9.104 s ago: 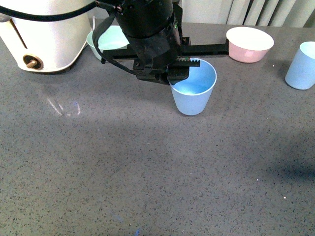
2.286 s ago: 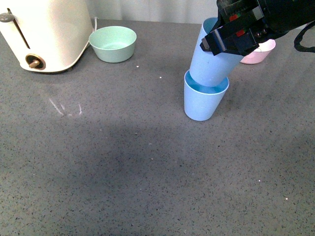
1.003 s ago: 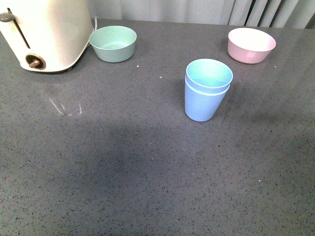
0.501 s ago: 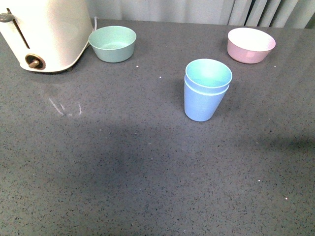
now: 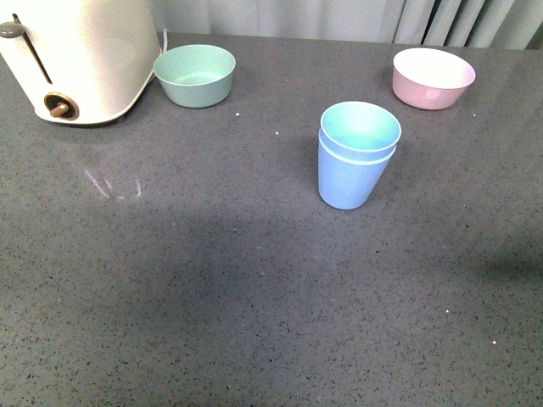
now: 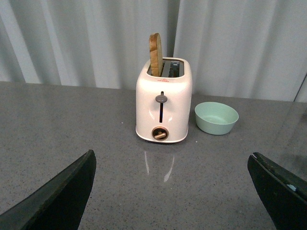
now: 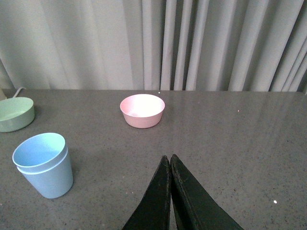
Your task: Stack blue cups with both arms
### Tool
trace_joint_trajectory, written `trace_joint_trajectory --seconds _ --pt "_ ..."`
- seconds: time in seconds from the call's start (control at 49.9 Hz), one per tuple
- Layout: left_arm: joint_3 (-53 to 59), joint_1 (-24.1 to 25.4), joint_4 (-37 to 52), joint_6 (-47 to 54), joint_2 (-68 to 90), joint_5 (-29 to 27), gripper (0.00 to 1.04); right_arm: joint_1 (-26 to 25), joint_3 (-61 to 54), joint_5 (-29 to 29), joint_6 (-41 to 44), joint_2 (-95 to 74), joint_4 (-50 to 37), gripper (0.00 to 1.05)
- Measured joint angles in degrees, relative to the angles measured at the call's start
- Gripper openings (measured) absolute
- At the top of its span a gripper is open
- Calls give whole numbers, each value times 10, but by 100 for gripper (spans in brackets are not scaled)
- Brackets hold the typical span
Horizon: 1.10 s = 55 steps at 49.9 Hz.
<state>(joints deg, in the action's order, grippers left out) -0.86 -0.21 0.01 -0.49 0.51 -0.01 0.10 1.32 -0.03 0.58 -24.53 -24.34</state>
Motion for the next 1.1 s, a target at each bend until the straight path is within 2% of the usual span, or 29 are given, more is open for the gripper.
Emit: trace_joint_trajectory --seconds 0.381,0.742,0.822,1.103 --pt "0 0 0 0 0 0 96 0 0 0 0 99 97 2" --pt "0 0 0 0 0 0 96 0 0 0 0 150 148 2" --pt "0 0 0 0 0 0 96 0 0 1 0 223 236 2" --pt "0 0 0 0 0 0 96 0 0 0 0 241 242 2"
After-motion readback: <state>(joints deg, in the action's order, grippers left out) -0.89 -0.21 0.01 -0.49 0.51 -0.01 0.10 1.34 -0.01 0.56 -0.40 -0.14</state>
